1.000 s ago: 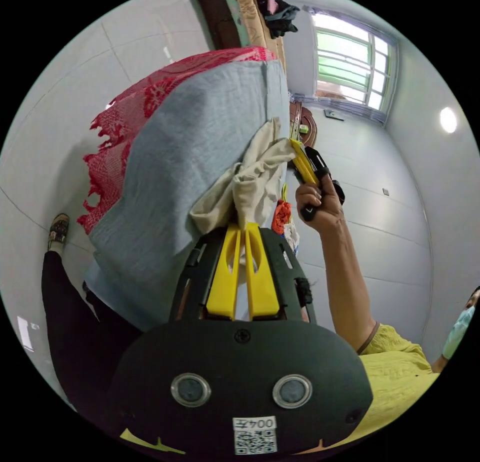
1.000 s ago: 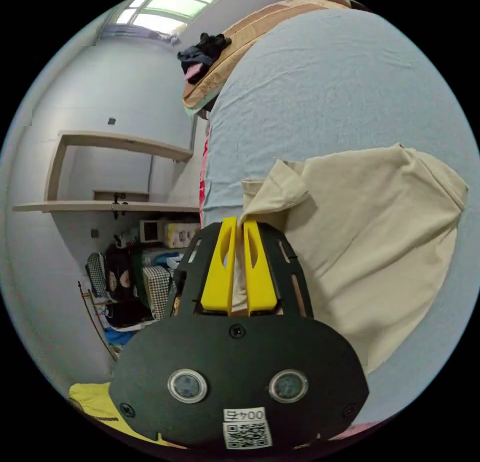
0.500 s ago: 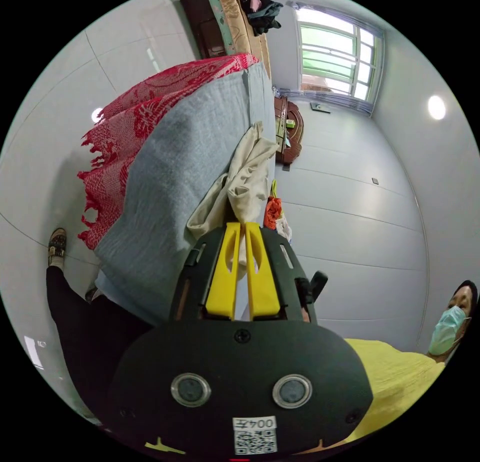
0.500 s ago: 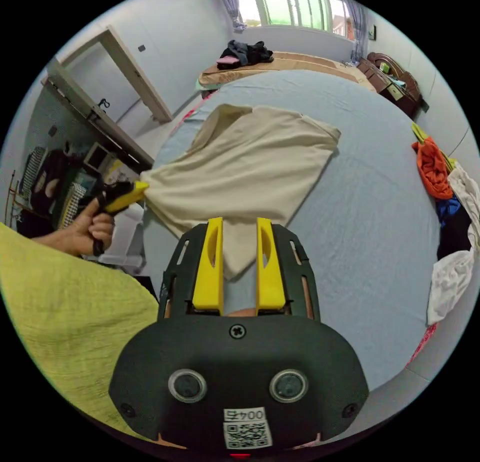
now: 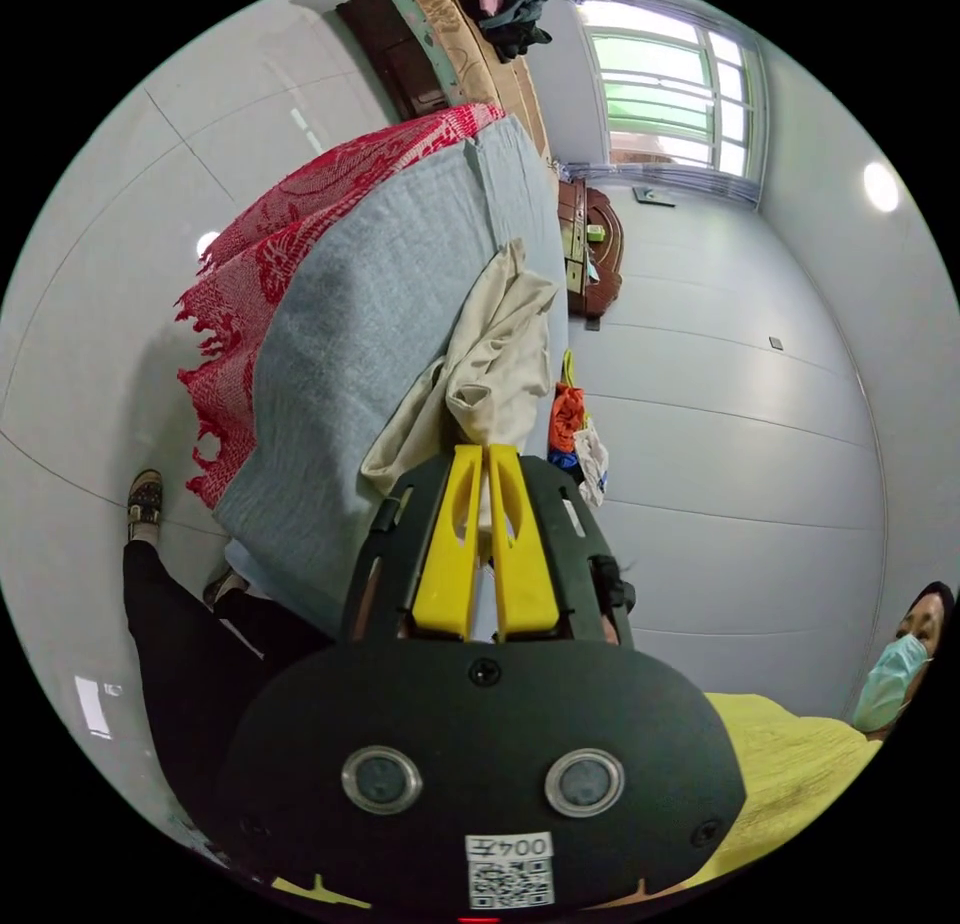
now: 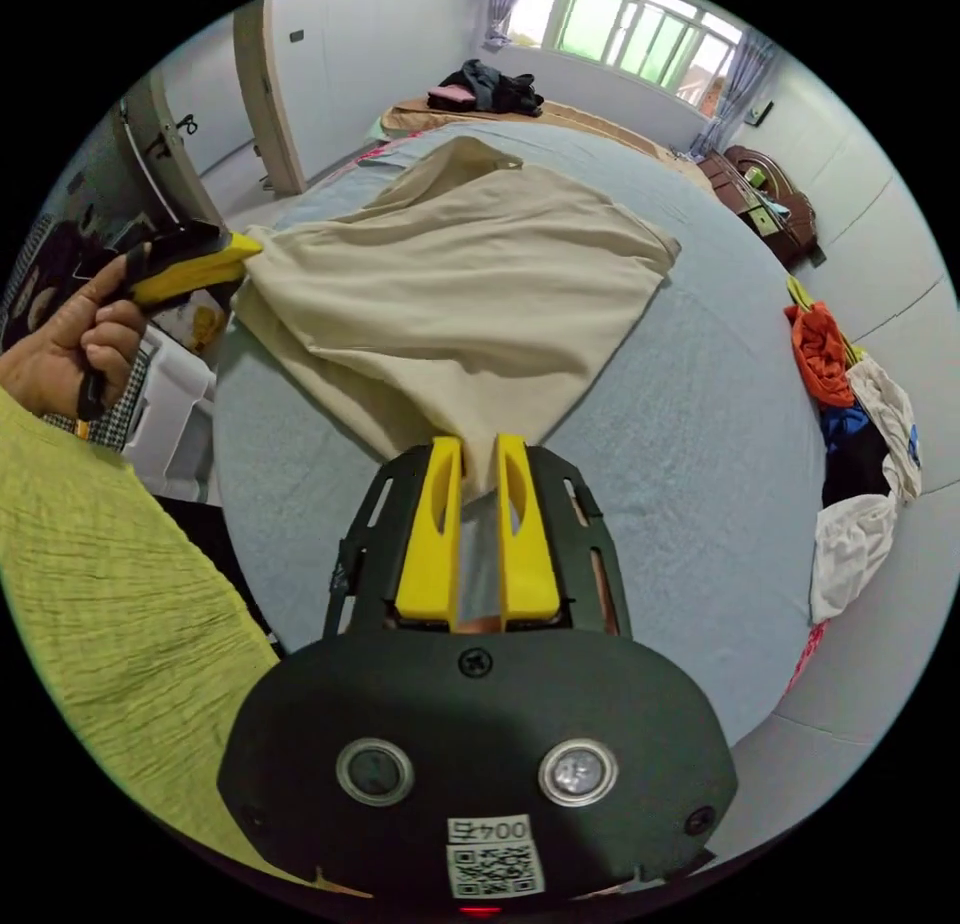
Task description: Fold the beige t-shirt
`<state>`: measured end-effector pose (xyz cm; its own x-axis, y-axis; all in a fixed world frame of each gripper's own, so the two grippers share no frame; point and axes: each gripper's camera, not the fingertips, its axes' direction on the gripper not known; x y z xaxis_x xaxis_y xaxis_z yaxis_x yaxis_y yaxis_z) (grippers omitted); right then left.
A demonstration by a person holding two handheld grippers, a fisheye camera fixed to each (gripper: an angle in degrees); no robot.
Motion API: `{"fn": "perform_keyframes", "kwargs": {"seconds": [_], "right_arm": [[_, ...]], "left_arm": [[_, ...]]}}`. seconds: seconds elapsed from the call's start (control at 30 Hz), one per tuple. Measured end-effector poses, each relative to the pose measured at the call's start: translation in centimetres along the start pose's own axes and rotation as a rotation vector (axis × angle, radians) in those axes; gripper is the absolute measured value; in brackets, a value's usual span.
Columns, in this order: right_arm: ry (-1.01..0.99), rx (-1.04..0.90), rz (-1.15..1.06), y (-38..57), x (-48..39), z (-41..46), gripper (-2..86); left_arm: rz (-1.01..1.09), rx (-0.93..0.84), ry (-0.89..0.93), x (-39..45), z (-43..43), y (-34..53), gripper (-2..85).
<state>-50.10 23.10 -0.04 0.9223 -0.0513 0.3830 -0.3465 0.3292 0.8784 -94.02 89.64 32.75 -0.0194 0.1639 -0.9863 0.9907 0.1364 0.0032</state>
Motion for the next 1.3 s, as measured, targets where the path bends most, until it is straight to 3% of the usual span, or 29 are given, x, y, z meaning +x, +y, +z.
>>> {"fn": "perform_keyframes", "kwargs": {"seconds": [0.13, 0.6, 0.83, 1.0, 1.13, 1.2, 1.3], "right_arm": [[-0.008, 0.107, -0.029, 1.3, 2.0, -5.6, 0.3], [-0.036, -0.033, 0.016, 3.7, 3.9, -0.7, -0.3], [-0.174, -0.121, 0.157, 5.1, 8.8, -0.9, 1.2], [-0.258, -0.006, 0.287, 4.4, 13.0, -3.6, 5.4], [-0.318, -0.011, 0.282, 1.2, 13.8, -1.5, 8.0], [-0.322, -0.049, 0.282, 0.3, 14.0, 0.3, 9.3], [-0.321, -0.128, 0.262, -0.4, 13.9, 2.9, 11.6]], "left_arm": [[0.056, -0.022, -0.012, 1.7, -0.4, 0.7, 1.2], [-0.023, -0.109, -0.083, 0.8, 2.6, 3.3, 1.0], [0.005, -0.077, -0.147, 2.4, 0.3, 4.4, 0.5], [0.278, -0.04, -0.331, 9.5, 0.8, 3.9, 0.2], [0.515, -0.162, -0.353, 15.1, 7.1, 1.6, 0.2], [0.68, -0.224, -0.468, 18.0, 11.6, 0.9, 0.2], [0.746, -0.326, -0.628, 18.3, 15.9, 0.1, 0.2]]}}
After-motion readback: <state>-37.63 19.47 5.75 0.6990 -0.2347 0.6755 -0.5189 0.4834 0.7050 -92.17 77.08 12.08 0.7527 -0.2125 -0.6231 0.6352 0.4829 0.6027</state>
